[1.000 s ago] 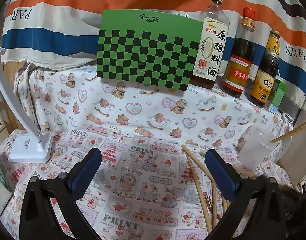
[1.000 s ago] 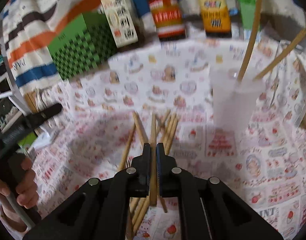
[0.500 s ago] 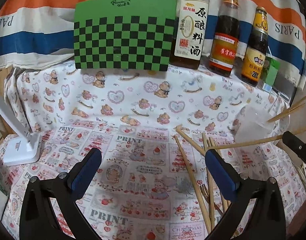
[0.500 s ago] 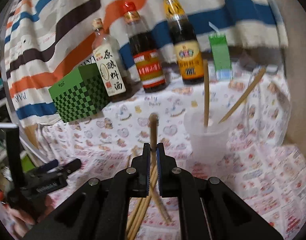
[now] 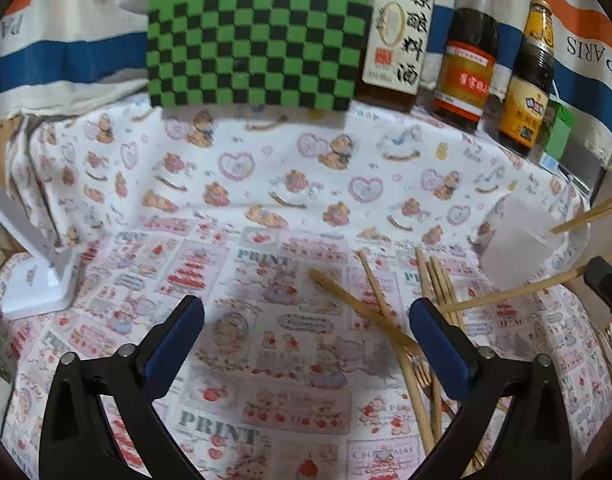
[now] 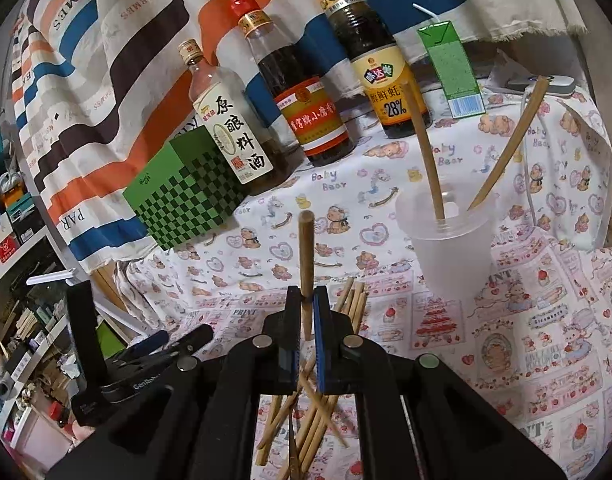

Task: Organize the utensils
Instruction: 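Lift the chopstick upright with the right tool while the left tool lowers toward the pile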

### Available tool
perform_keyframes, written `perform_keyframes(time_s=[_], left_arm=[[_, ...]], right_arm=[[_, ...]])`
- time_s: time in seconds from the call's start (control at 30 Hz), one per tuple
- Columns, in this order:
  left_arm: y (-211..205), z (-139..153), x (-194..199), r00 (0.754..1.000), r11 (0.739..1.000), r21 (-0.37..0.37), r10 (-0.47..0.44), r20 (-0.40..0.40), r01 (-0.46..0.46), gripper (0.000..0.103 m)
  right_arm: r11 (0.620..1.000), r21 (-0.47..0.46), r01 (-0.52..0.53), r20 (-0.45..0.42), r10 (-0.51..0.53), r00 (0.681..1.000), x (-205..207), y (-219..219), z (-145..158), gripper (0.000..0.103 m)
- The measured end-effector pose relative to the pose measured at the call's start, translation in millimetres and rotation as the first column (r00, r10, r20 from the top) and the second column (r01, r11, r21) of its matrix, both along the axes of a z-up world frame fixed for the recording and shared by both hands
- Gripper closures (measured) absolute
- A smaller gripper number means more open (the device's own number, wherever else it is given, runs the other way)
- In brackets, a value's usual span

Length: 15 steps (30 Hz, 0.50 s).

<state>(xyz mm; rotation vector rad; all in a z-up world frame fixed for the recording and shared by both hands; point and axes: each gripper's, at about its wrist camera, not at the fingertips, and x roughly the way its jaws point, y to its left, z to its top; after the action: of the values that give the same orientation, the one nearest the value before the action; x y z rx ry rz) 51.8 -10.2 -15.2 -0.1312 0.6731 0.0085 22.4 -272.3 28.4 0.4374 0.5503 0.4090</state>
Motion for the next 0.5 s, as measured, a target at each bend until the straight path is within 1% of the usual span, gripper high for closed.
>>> perform_keyframes(time_s=[0.13, 0.2, 0.27, 0.33, 0.4, 0.43, 0.5], left_arm=[[-6.5, -4.1, 2.0, 0.998, 0.999, -0.02, -0.046, -0.031, 0.045, 0.012], [-9.3, -5.4, 2.7, 0.997, 0.998, -0.024, -0.061, -0.044, 0.06, 0.018], [-10.1, -6.8, 4.0, 0.996, 0.998, -0.033, -0.064, -0.056, 0.063, 0.021], [-7.4, -9.3, 6.3, 0.996, 0.998, -0.048, -0.051, -0.077, 0.047, 0.025], [-1.5, -13.1, 10.0, 0.994, 0.997, -0.074, -0.035, -0.103, 0.027, 0.033], [2.2, -15.3, 12.0, 0.993, 0.996, -0.092, -0.032, -0.117, 0.021, 0.034], [8.7, -20.7, 16.4, 0.988, 0.991, -0.136, -0.026, -0.15, 0.006, 0.041]], right_arm=[[0.997, 0.044, -0.064, -0.014, 0.065, 0.998, 2.7, 2.1, -2.5, 0.096], [0.996, 0.037, -0.083, -0.016, 0.083, 0.996, 2.9, 4.6, -2.2, 0.096], [0.994, 0.051, -0.1, -0.024, 0.102, 0.995, 3.5, 6.4, -3.8, 0.096], [0.991, 0.067, -0.118, -0.037, 0.12, 0.992, 4.8, 7.5, -5.6, 0.096], [0.993, 0.058, -0.105, -0.032, 0.107, 0.994, 3.3, 8.3, -5.5, 0.096], [0.995, 0.041, -0.086, -0.017, 0.087, 0.996, 0.9, 8.6, -3.5, 0.096], [0.999, 0.017, -0.042, 0.013, 0.042, 0.999, -4.0, 7.1, 0.5, 0.096]])
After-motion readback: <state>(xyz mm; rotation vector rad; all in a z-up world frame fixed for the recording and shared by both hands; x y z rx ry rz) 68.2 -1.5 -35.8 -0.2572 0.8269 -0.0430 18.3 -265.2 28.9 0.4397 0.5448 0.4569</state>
